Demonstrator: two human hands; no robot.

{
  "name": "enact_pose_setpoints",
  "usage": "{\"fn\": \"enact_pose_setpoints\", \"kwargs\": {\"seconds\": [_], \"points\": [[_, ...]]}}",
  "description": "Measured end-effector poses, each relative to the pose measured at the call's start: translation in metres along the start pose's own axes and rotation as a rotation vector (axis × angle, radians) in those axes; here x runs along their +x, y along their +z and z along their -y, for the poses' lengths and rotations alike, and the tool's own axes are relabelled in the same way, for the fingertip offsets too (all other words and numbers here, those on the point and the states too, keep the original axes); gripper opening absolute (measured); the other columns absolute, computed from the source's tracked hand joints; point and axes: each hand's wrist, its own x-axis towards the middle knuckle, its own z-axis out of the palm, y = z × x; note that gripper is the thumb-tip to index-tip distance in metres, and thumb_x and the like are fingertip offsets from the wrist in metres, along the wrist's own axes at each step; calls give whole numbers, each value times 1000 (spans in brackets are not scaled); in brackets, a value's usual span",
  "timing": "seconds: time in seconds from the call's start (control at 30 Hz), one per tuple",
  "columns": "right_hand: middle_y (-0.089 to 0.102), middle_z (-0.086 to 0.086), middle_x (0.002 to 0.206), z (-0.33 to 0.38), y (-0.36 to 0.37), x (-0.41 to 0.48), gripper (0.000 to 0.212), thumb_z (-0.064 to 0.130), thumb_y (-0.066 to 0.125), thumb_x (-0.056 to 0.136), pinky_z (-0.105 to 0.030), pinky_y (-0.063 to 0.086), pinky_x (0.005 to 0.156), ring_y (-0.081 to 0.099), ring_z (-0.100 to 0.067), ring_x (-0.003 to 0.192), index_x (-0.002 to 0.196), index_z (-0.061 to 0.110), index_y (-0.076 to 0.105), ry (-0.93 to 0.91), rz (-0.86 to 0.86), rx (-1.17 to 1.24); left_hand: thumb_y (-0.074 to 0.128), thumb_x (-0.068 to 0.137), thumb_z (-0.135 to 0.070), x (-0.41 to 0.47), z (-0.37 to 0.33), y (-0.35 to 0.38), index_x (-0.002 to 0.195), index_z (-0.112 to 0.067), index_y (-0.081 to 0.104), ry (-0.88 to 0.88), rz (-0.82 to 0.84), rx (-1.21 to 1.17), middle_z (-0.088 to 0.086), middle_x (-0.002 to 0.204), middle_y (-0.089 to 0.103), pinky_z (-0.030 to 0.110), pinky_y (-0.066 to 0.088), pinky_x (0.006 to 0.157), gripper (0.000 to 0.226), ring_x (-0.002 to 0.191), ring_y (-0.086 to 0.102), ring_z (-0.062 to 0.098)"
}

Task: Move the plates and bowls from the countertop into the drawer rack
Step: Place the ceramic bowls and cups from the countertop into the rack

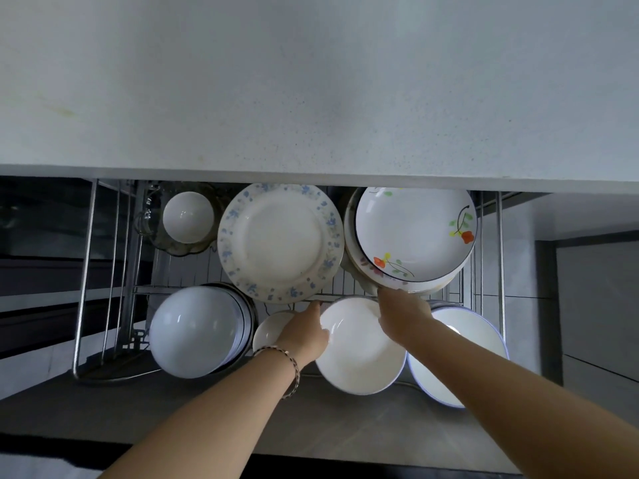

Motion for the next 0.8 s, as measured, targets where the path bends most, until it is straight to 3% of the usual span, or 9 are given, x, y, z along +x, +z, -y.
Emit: {"fn": "enact_pose_setpoints", "kwargs": {"seconds": [0.13, 0.23, 0.33, 0.4, 0.47, 0.57, 0.63, 0.8], "points": [[65, -8, 115, 10, -20, -24, 31, 18, 48, 93, -33, 50, 85, 63, -25, 106, 123, 10, 53, -89, -56, -103, 45, 97, -23, -23, 4, -21, 139, -14, 38, 53, -98, -64, 6, 117, 62, 26, 48, 79, 44, 93, 60, 15], [61, -9, 121, 27, -59, -42, 33, 22, 44, 93, -35, 45, 94, 58, -28, 115, 124, 12, 52, -170, -18, -65, 46, 96, -20, -43, 6, -61, 122, -14, 57, 97, -159, -145, 3, 122, 62, 26, 46, 91, 29, 109, 59, 16], [57, -10, 128, 57, -114, -58, 36, 23, 45, 92, -33, 43, 97, 54, -29, 119, 126, 13, 52, -257, -32, -3, 48, 92, -16, -61, 6, -116, 92, -20, 65, 136, -245, -263, 4, 100, 69, 32, 52, 90, 17, 100, 64, 22], [56, -7, 132, 82, -156, -67, 39, 25, 46, 93, -30, 41, 100, 51, -24, 123, 129, 15, 51, -319, -74, 45, 49, 91, -13, -75, 3, -160, 80, -22, 62, 148, -323, -402, 0, 80, 67, 26, 55, 74, 19, 83, 67, 22], [56, -4, 133, 109, -198, -73, 38, 26, 47, 93, -28, 39, 102, 50, -22, 124, 129, 15, 53, -357, -140, 89, 48, 92, -10, -87, -1, -210, 81, -17, 61, 171, -383, -518, -1, 71, 64, 18, 48, 54, 18, 67, 64, 17], [56, -4, 133, 151, -260, -70, 36, 23, 47, 93, -29, 39, 105, 51, -22, 124, 127, 14, 56, -355, -249, 192, 48, 93, -10, -96, 1, -288, 75, -18, 57, 213, -461, -663, 0, 69, 63, 15, 44, 46, 22, 52, 62, 6], [56, -4, 133, 179, -299, -62, 35, 21, 46, 94, -31, 41, 106, 52, -22, 124, 126, 14, 57, -329, -319, 273, 48, 93, -10, -91, 4, -339, 76, -17, 55, 236, -509, -741, 0, 67, 62, 17, 42, 46, 20, 45, 60, 3], [66, -14, 119, 236, -378, -16, 31, 13, 48, 88, -38, 50, 97, 61, -29, 110, 115, 7, 63, -210, -442, 507, 45, 93, -11, -57, 0, -451, 81, -12, 51, 262, -539, -944, 3, 70, 57, 23, 41, 53, 14, 57, 56, 15]]}}
